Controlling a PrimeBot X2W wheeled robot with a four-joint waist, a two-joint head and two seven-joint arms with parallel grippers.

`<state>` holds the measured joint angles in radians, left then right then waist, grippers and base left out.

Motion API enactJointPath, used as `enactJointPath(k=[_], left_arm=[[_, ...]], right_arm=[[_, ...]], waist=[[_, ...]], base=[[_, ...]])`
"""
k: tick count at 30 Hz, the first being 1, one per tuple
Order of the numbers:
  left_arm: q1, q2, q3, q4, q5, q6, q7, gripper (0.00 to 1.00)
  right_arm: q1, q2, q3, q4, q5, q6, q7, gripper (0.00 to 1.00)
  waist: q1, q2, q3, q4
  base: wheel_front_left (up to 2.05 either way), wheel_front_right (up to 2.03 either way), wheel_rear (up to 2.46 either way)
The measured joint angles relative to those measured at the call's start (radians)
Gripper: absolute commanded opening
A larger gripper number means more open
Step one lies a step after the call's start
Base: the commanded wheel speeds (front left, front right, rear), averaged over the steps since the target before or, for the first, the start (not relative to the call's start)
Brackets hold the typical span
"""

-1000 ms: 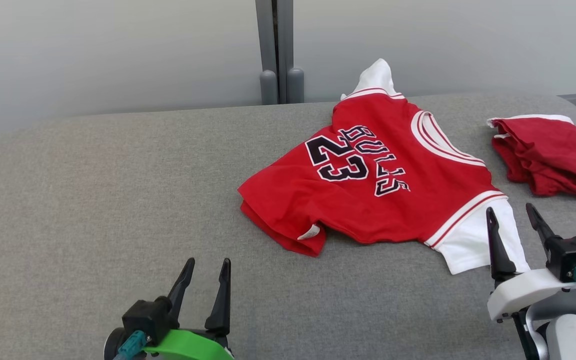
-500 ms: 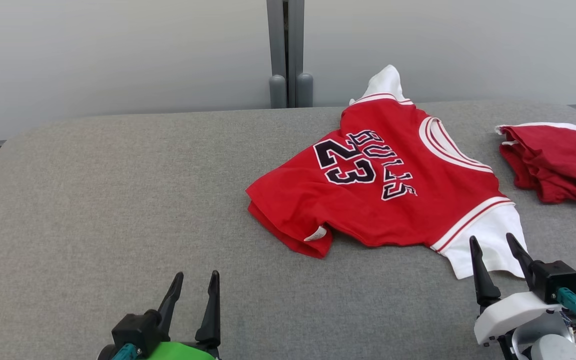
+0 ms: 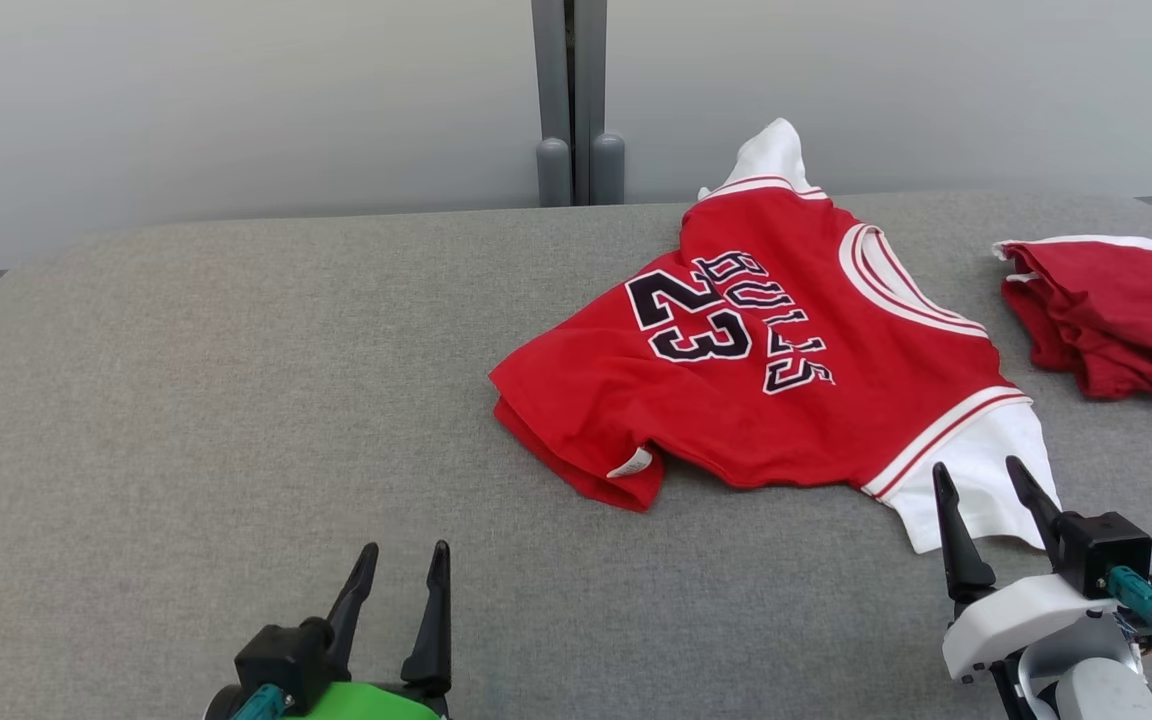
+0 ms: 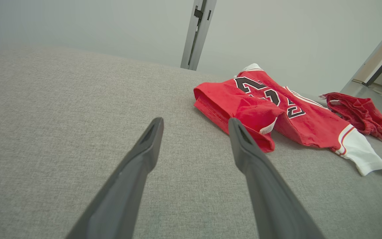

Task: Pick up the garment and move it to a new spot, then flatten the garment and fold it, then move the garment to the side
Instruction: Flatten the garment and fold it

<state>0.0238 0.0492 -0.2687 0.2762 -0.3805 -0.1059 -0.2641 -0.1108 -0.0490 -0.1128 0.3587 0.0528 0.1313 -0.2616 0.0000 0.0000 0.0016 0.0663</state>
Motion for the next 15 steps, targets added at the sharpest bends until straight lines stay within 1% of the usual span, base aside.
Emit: enactJointPath(k=[3,6,9,13,15], left_arm=[[-0.013,0.000,-0.031,0.016,-0.012,-0.001,0.000,1.00],[-0.042,0.000,-0.098,0.053,-0.034,-0.008,0.000,1.00],[-0.095,-0.001,-0.180,0.083,-0.060,-0.012,0.023,1.00],[-0.173,-0.001,-0.294,0.126,-0.148,-0.016,0.099,1.00],[-0.211,-0.001,-0.343,0.147,-0.201,-0.003,0.142,1.00]], right_arm=[[-0.003,0.000,-0.003,-0.008,-0.002,0.000,0.000,1.00],[-0.011,0.000,-0.009,-0.016,-0.011,0.000,0.000,1.00],[-0.024,0.000,-0.014,-0.025,-0.019,0.000,0.000,1.00],[-0.039,0.000,-0.011,-0.031,-0.026,0.000,0.000,1.00],[-0.051,0.000,-0.008,-0.034,-0.027,0.000,0.000,1.00]], waist=[[0.0000,0.0000,0.009,-0.002],[0.0000,0.0000,0.022,-0.004],[0.0000,0.0000,0.037,-0.008],[0.0000,0.0000,0.059,-0.020],[0.0000,0.0000,0.068,-0.030]], base=[[0.00,0.00,0.00],[0.00,0.00,0.00],[0.00,0.00,0.00],[0.00,0.00,0.00],[0.00,0.00,0.00]])
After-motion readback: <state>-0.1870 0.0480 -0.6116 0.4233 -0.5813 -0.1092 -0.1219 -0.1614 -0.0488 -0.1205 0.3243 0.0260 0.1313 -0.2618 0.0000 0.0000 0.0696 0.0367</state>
